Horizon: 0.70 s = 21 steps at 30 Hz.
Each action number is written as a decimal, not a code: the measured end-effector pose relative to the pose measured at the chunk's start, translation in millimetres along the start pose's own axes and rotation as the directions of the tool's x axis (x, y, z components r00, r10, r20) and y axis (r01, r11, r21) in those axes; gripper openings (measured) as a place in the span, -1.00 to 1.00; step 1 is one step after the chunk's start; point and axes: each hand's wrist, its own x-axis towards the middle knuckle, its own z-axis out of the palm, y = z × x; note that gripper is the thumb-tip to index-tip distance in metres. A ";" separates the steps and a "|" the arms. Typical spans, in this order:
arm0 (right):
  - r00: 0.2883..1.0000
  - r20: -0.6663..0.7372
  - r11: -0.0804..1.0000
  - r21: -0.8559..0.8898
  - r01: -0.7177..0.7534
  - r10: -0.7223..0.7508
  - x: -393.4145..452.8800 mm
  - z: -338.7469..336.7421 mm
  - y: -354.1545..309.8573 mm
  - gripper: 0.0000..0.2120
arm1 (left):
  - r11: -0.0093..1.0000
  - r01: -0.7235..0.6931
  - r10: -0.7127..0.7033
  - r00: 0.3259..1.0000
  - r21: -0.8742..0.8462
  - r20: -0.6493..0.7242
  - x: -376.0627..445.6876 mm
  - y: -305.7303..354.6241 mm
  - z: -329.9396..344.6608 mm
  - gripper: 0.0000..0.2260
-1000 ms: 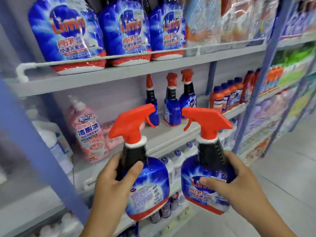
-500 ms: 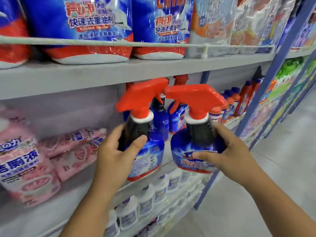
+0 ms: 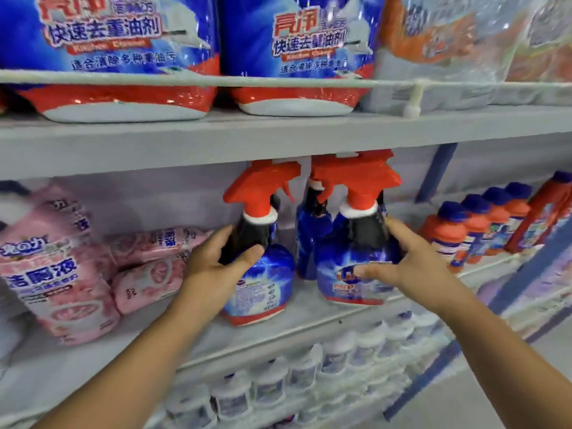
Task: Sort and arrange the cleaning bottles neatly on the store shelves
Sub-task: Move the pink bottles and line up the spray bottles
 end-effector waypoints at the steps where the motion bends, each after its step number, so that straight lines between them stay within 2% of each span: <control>1: 0.999 0.044 1.000 0.023 -0.011 0.010 4.5 -5.9 8.4 -0.39 | 1.000 0.010 -0.010 1.000 -0.007 -0.003 -2.3 -0.5 5.9 -0.71; 6: 0.983 0.183 0.998 0.057 -0.025 0.014 32.7 -31.0 51.5 -0.36 | 0.996 0.083 -0.082 0.996 0.025 -0.037 -3.4 2.1 32.2 -0.72; 12: 0.954 0.295 0.990 0.113 -0.086 0.049 56.4 -48.1 90.3 -0.38 | 0.975 0.107 -0.105 0.994 0.194 -0.024 -2.9 8.6 52.9 -0.68; 16: 0.976 0.201 0.996 0.006 -0.086 0.083 53.6 -44.4 113.0 -0.20 | 0.936 0.134 -0.142 0.990 0.324 0.000 -11.7 19.6 59.9 -0.49; 21: 1.000 0.024 1.000 -0.013 -0.002 0.002 35.8 -27.7 113.6 -0.29 | 0.946 0.066 -0.118 0.982 0.317 0.149 -36.5 16.8 39.0 -0.43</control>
